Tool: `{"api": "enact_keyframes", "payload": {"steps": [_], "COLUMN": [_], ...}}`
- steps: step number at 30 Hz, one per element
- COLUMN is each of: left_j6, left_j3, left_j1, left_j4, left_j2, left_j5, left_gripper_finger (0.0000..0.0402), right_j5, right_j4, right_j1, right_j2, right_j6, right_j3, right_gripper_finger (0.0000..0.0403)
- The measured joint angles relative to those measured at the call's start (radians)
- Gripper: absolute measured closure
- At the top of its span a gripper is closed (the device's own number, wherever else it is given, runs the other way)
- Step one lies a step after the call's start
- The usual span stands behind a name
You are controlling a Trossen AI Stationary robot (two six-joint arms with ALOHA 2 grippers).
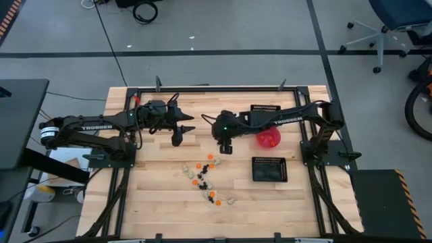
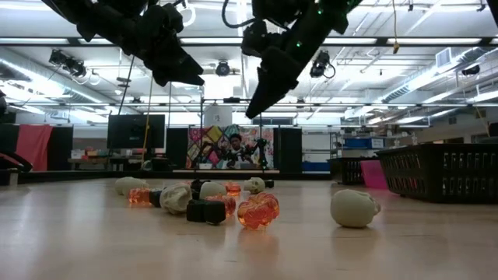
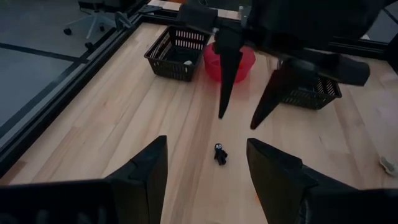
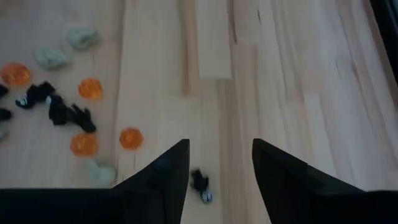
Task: Sort Halloween decoration
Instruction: Put the black skeleton toy into the bottom black bin
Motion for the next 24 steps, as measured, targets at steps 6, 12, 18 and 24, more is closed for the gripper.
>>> {"api": "enact_keyframes", "payload": {"steps": [6,12,18,24], "left_j6": [0.002,0.002,0.002,0.002], "left_j3": [0.000,0.000,0.000,0.000], "left_j1": [0.000,0.000,0.000,0.000], "left_j4": [0.000,-0.001,0.000,0.023], "left_j2": [0.000,0.000,0.000,0.000], "left_j5": [0.000,0.000,0.000,0.000], "left_gripper_finger": [0.0209,0.0209,0.0209,0.0209], "right_j5": [-0.063,-0.074,-0.112,-0.159], "right_j4": [0.224,0.401,0.553,0.837], "right_j1": [-0.034,-0.041,-0.053,-0.055], "right_j2": [0.000,0.000,0.001,0.018], "right_j6": [-0.031,-0.047,-0.021,-0.043], "right_j3": [-0.131,-0.279,-0.396,-0.482], "right_gripper_finger": [0.0225,0.0225,0.0225,0.0225]}}
